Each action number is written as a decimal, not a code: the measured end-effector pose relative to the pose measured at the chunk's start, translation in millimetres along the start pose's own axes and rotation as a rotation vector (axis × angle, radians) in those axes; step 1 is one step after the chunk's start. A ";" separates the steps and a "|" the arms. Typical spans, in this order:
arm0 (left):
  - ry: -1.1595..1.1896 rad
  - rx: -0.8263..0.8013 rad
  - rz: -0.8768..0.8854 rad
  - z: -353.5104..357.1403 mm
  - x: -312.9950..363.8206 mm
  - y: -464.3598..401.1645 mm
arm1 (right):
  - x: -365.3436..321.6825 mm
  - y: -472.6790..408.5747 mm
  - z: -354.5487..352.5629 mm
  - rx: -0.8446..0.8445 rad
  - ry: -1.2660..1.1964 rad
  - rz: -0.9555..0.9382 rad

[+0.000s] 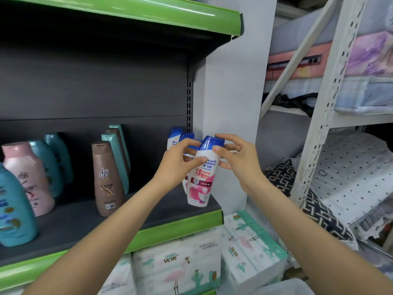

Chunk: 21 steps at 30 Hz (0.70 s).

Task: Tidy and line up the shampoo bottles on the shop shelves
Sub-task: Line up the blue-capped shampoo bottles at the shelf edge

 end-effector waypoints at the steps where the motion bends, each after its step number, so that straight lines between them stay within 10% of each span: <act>1: -0.013 0.011 0.007 -0.9 0.4 -1.2 | 0.2 -2.1 1.9 -0.012 0.024 -0.004; 21: -0.038 0.023 -0.069 3.7 -30.4 1.4 | 21.7 -23.2 10.7 -0.177 0.290 -0.046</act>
Point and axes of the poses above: each hand's wrist, its own y-axis away from the middle knuckle, its own z-axis out of the palm, x = y × z, the point moved 1 cm from there along -y, towards the middle knuckle, and after that the axes turned 6 degrees about z, right-handed, at the moved point
